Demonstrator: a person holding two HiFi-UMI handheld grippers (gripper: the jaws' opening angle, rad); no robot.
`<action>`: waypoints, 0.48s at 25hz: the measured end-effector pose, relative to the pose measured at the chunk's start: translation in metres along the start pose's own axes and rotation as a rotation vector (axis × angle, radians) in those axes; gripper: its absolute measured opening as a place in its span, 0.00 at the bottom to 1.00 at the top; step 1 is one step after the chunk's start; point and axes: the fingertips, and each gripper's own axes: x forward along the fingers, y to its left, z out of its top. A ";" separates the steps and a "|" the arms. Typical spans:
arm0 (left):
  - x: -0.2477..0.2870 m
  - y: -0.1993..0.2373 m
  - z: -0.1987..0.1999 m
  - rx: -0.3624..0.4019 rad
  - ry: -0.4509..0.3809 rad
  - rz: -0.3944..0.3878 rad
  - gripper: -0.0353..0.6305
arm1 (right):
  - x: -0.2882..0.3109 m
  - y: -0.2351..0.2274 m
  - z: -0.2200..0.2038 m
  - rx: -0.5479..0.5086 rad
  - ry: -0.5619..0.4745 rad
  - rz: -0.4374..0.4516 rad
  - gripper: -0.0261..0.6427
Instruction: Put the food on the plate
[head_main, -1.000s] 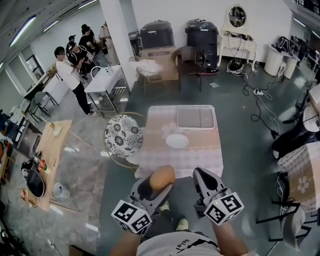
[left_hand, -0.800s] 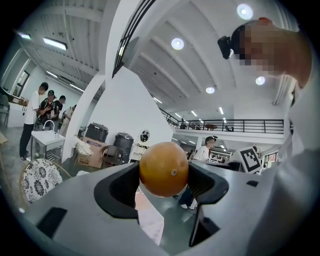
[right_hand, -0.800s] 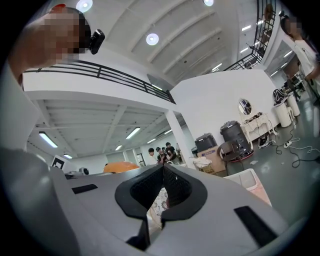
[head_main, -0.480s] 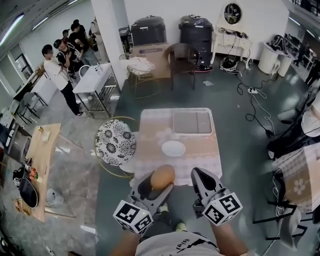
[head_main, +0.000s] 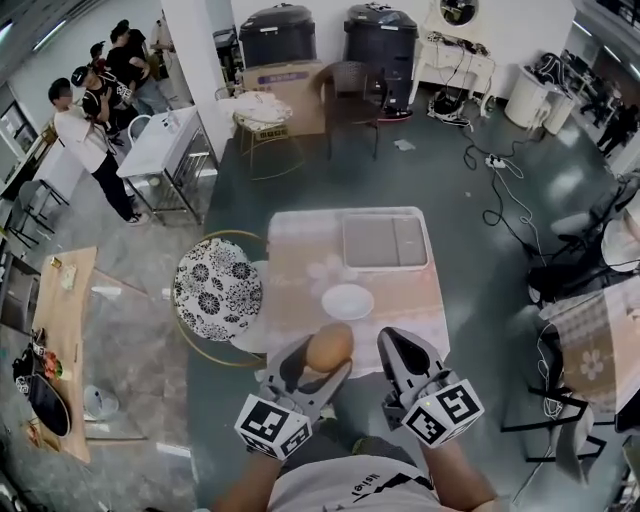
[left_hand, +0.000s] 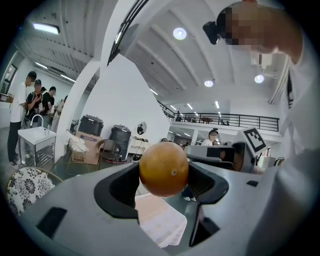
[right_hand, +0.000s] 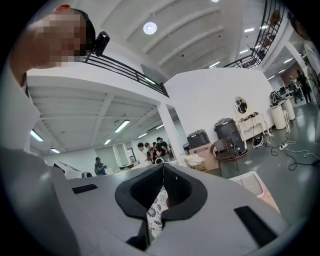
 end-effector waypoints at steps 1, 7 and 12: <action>0.005 0.007 -0.003 0.009 0.010 -0.005 0.50 | 0.006 -0.002 -0.001 0.001 0.001 -0.009 0.06; 0.044 0.037 -0.028 0.039 0.070 -0.018 0.50 | 0.028 -0.032 -0.010 0.024 0.012 -0.058 0.06; 0.074 0.051 -0.051 0.046 0.111 -0.021 0.50 | 0.042 -0.059 -0.024 0.042 0.026 -0.073 0.06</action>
